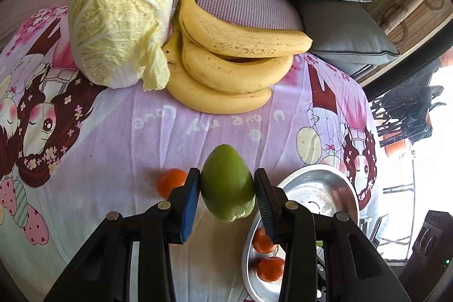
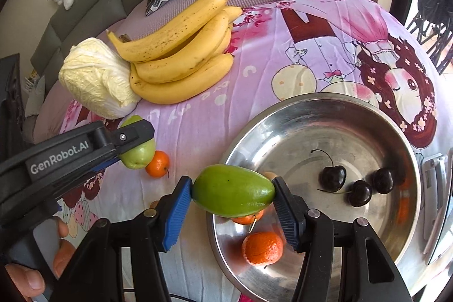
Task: Organize fruits
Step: 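Carry the pear and mango over the steel bowl with both tools, then open both tools to drop the pear and mango into the bowl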
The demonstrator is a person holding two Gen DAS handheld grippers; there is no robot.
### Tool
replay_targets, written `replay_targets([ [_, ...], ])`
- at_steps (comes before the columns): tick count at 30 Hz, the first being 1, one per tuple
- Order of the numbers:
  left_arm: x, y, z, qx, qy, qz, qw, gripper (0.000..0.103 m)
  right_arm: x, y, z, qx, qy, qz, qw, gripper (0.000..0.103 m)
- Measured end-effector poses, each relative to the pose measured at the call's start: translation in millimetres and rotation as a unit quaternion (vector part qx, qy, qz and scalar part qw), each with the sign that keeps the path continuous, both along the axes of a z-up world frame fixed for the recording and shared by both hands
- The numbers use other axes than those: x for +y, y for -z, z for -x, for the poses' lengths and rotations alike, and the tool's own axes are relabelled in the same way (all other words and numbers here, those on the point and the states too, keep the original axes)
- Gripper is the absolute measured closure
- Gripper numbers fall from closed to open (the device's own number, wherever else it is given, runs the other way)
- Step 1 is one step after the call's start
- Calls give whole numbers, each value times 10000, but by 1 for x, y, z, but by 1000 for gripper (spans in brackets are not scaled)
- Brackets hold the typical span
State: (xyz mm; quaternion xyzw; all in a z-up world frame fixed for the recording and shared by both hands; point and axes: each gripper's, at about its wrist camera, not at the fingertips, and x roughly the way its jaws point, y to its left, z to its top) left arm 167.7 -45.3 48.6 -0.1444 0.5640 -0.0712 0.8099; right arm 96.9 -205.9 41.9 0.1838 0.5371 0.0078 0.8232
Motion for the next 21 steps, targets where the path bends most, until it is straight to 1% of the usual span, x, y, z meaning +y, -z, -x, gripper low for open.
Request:
replay_targets([
  [7,-25,-5,-1,-48,308,-10,9995,63,-31,1,3,38,385,-62,9992,42],
  [17,-63,5,13,21,841,-167,9963,63,-79,4,13,106,1024,-103,9946,42],
  [21,-80,8,22,83,1097,-153,9938,63,-97,5,18,140,1260,-109,9919,42],
])
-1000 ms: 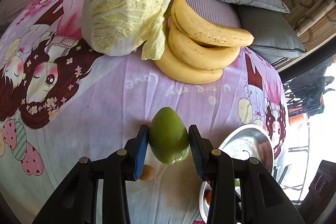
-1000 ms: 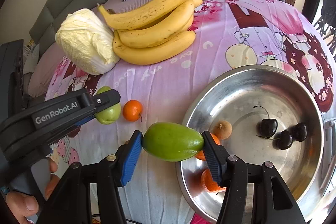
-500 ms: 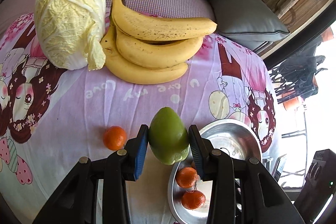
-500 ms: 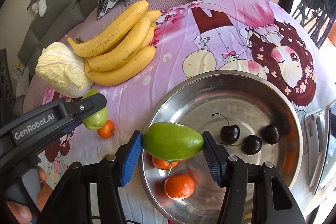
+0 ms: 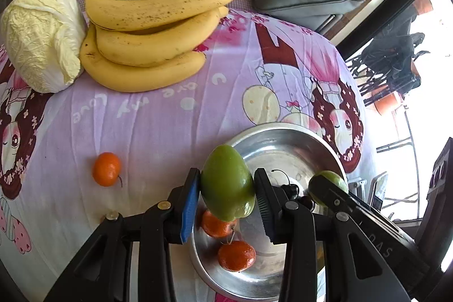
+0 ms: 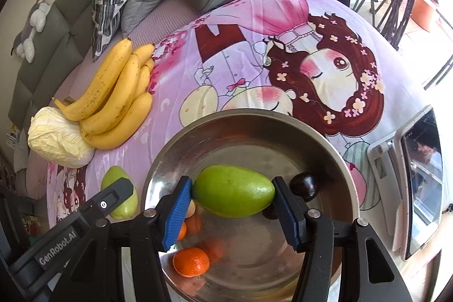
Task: Organize fruits
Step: 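Open both tools to drop the pear and mango into the bowl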
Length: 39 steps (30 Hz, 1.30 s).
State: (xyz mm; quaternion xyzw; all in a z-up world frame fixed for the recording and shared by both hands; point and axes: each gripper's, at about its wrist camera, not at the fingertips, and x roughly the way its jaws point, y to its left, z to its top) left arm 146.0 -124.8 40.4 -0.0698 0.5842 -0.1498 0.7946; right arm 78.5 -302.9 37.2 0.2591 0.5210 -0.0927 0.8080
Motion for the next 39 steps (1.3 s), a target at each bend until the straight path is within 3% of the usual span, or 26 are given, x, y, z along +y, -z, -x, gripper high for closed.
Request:
replay_targets([
  [14,-40,10,23,46,584,-208,9981,64,-18,18,-6,167,179,2,9997,42],
  [39,1,25,11,268,-116,-292,9991,64,-13,30,-20,348,76,286,9990,42],
])
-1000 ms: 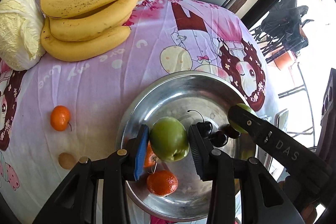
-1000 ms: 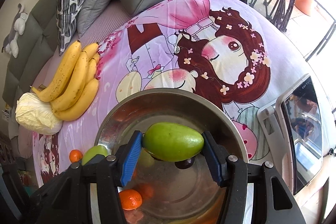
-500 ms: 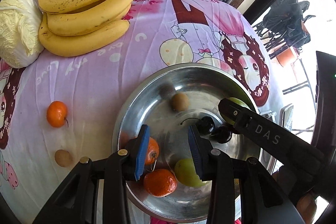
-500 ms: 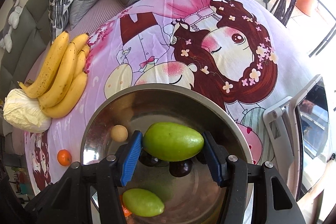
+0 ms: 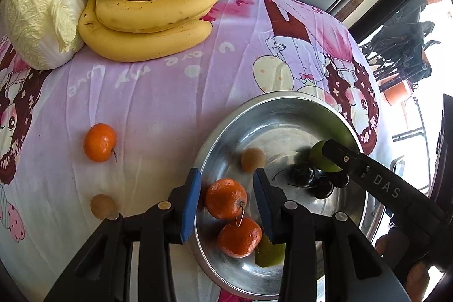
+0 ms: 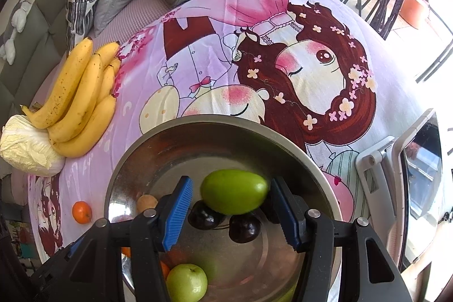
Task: Organize fruits
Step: 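Open both tools to drop the pear and mango into the bowl, then move both tools back toward the mandarin orange and kiwi on the bedspread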
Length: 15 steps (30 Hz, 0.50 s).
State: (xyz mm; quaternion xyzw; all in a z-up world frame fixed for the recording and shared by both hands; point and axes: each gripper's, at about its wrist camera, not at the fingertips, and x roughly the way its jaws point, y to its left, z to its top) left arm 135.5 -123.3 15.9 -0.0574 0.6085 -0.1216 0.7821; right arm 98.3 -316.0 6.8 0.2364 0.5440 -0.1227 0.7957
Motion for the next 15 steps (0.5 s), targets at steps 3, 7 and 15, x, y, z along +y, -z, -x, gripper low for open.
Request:
replay_targets([
  [3,6,-1,-1,9,-75,21,10000,64,-1,1,0,17,10,3,10000,42],
  [7,14,-3,-2,30,-169,42,9998,63,1,-4,1,-39,-14,43,10000,42],
  [15,35,-1,-4,39,-513,-199,9985,38,17,-8,7,143,-173,289,9993,41],
])
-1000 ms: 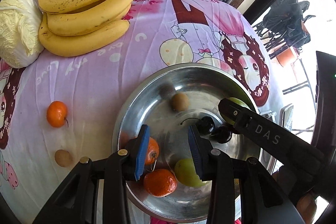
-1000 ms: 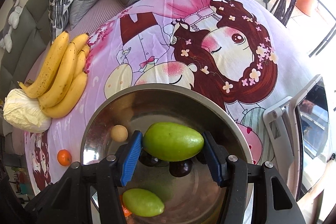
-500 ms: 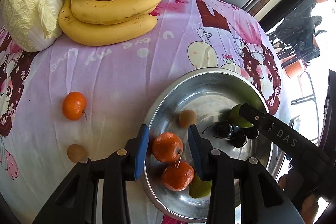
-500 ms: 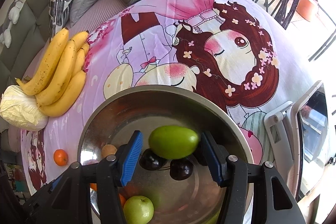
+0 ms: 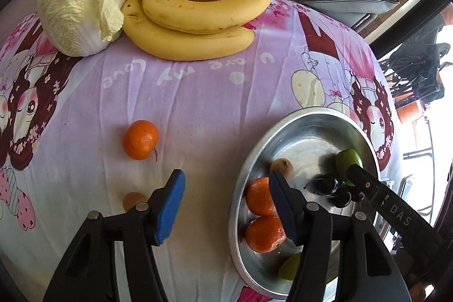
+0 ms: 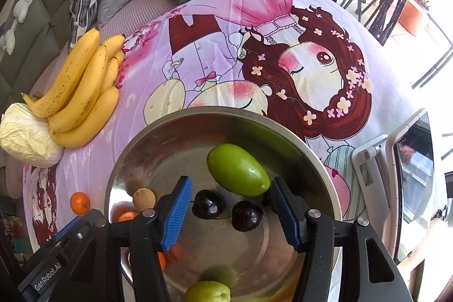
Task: Organize fruits
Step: 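Move both tools back toward the mandarin orange and kiwi on the bedspread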
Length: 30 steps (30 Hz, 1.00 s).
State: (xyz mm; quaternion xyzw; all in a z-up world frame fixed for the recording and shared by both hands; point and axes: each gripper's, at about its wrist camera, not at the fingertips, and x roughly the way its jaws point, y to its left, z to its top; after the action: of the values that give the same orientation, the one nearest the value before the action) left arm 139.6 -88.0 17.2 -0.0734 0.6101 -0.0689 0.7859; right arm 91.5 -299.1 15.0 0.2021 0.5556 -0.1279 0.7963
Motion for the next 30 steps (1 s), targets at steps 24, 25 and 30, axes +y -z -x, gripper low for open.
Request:
replay_targets([
  [24,52,15,18,186,-580,-319,9976,18,41,6,5,130,-559,124,9983,19],
  [25,54,16,18,208,-602,-331,9974,18,41,6,5,132,-552,103,9983,19],
  [30,58,19,19,245,-707,-393,9964,17,41,11,2,272,-544,194,9980,19],
])
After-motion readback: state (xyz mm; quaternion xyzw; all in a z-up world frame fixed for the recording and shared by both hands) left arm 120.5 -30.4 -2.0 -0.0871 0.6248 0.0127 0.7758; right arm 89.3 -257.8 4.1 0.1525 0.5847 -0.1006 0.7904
